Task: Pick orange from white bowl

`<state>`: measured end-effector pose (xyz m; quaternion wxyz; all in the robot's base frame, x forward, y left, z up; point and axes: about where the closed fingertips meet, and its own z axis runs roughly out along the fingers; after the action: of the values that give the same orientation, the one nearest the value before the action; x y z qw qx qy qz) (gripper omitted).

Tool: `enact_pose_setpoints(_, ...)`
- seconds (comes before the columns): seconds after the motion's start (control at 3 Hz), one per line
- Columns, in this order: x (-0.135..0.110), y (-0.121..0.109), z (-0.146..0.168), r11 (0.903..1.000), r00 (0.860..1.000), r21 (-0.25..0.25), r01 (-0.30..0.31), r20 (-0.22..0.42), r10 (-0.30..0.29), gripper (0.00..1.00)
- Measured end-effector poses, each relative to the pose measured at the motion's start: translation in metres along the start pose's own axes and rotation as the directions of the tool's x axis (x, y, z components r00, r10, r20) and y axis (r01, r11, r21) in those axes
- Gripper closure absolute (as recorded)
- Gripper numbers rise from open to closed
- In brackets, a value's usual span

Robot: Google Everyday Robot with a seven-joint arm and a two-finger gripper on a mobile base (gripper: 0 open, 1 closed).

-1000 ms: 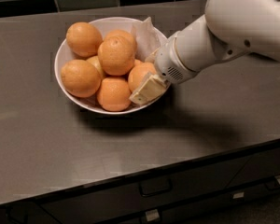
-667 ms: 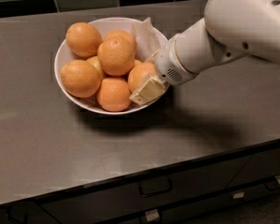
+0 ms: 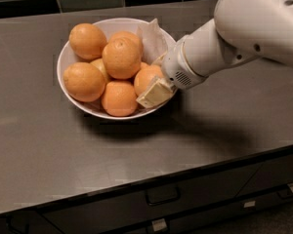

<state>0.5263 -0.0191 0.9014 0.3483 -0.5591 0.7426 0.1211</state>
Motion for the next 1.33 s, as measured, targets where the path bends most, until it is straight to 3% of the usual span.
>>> enact_pose_setpoints(0.33, -0.002, -0.001, -0.002, 1.0, 1.0, 0.0, 0.0, 0.0, 0.0, 0.99)
enact_pose_setpoints(1.33, -0.058, 0.009, -0.043, 0.9889, 0.985, 0.044, 0.142, 0.093, -0.145, 1.0)
